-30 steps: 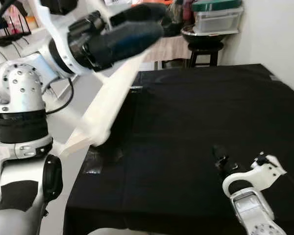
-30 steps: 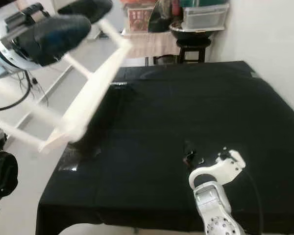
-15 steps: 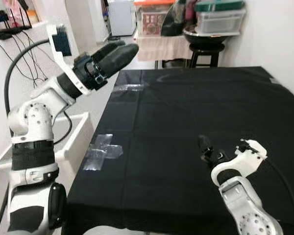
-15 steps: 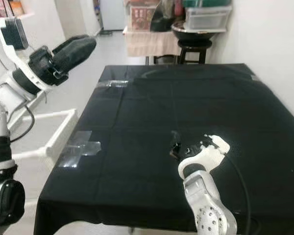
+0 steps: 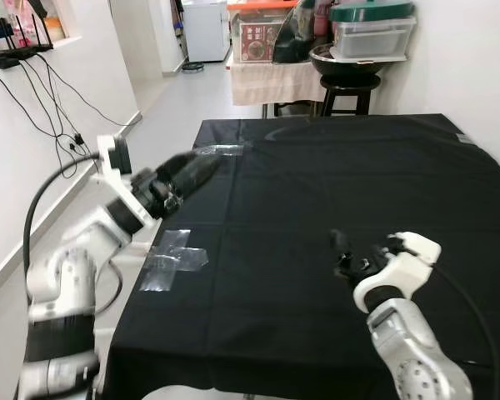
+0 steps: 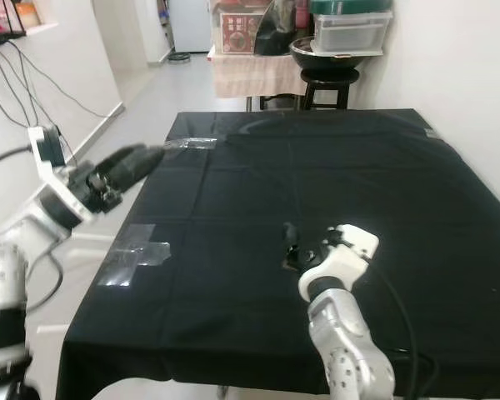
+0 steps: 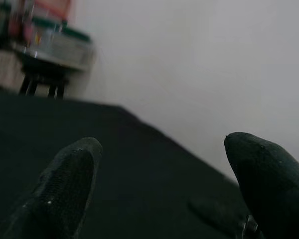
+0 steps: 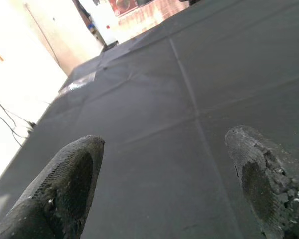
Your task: Building children table
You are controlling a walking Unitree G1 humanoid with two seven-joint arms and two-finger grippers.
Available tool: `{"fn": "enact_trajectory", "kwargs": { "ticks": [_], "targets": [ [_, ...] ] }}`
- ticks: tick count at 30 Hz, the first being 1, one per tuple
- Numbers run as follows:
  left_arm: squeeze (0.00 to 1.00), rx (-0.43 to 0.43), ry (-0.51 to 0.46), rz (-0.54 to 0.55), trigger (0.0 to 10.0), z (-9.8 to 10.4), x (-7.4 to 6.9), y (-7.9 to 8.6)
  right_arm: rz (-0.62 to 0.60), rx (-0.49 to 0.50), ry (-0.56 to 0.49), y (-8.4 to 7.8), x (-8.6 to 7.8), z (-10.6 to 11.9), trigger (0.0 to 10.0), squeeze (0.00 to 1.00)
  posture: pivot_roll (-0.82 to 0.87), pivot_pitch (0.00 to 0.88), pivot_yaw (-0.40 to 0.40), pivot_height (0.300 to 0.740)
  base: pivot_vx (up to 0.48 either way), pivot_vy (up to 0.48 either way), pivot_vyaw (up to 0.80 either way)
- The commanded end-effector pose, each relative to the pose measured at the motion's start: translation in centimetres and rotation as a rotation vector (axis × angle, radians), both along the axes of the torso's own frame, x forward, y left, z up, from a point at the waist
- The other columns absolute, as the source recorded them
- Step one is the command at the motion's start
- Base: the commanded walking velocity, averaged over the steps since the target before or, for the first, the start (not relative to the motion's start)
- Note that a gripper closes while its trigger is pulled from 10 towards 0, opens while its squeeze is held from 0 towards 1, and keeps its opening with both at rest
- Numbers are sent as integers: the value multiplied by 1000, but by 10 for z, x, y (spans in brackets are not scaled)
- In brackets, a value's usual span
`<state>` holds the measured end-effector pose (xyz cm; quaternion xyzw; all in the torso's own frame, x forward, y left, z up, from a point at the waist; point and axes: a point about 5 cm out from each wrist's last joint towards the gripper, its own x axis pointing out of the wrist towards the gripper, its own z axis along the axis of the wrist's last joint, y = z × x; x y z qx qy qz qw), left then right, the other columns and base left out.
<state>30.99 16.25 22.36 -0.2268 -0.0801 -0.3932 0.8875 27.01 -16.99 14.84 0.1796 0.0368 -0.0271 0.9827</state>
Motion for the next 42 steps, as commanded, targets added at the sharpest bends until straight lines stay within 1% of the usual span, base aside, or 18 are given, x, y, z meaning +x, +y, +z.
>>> {"fn": "enact_trajectory", "kwargs": {
  "ticks": [1,2,4,8,18,19,20,22,23,24,25,26,28,29,31,32,39,42],
  "targets": [
    [0,27,16,14,10000,-9,-4,-5,33,-50,0,6,0,-4,10000,0,-97,0,16,740,0,0,0],
    [0,27,16,14,10000,-9,-4,-5,33,-50,0,6,0,-4,10000,0,-97,0,16,740,0,0,0],
    [0,32,45,20,10000,-21,-12,-12,67,-81,-11,11,1,-6,10000,0,-97,0,14,740,0,0,0],
    [0,40,64,37,10000,-30,-16,-15,76,-88,-20,12,3,-7,10000,0,-99,0,15,740,0,0,0],
    [0,61,99,120,10000,-43,-14,-7,72,-82,-36,10,5,-8,10000,0,-105,0,18,740,0,0,0],
    [0,89,125,160,10000,-51,-15,-6,77,-81,-37,11,6,-9,10000,0,-104,0,20,740,0,0,0],
    [0,176,164,221,10000,-68,-16,-5,87,-80,-36,12,6,-10,10000,0,-101,0,25,740,0,0,0],
    [0,176,164,221,10000,-68,-16,-5,87,-80,-36,12,6,-10,10000,0,-101,0,25,740,0,0,0],
    [0,257,219,258,10000,-86,-19,-7,97,-78,-35,14,7,-10,10000,0,-99,0,25,740,0,0,0],
    [0,269,237,278,10000,-94,-22,-8,105,-72,-35,15,8,-11,10000,0,-99,0,25,740,0,0,0],
    [0,269,237,278,10000,-94,-22,-8,105,-72,-35,15,8,-11,10000,0,-99,0,25,740,0,0,0],
    [0,239,250,319,10000,-93,-19,-4,110,-60,-35,15,9,-11,10000,0,-88,0,16,740,0,0,0],
    [0,239,250,319,10000,-93,-19,-4,110,-60,-35,15,9,-11,10000,0,-88,0,16,740,0,0,0],
    [0,198,257,342,10000,-90,-15,-1,113,-50,-35,15,10,-11,10000,0,-89,0,16,740,0,0,0],
    [0,201,233,365,10000,-86,-13,-1,115,-40,-37,15,11,-12,10000,0,-93,0,14,740,0,0,0],
    [0,229,203,384,10000,-83,-12,-3,115,-32,-38,15,13,-12,10000,0,-93,0,14,740,0,0,0],
    [0,239,186,404,10000,-82,-11,-3,110,-27,-40,14,14,-12,10000,0,-93,0,13,740,0,0,0],
    [0,219,186,425,10000,-82,-10,-3,108,3,-35,13,14,-13,10000,0,-91,0,9,740,0,0,0]
  ]
}}
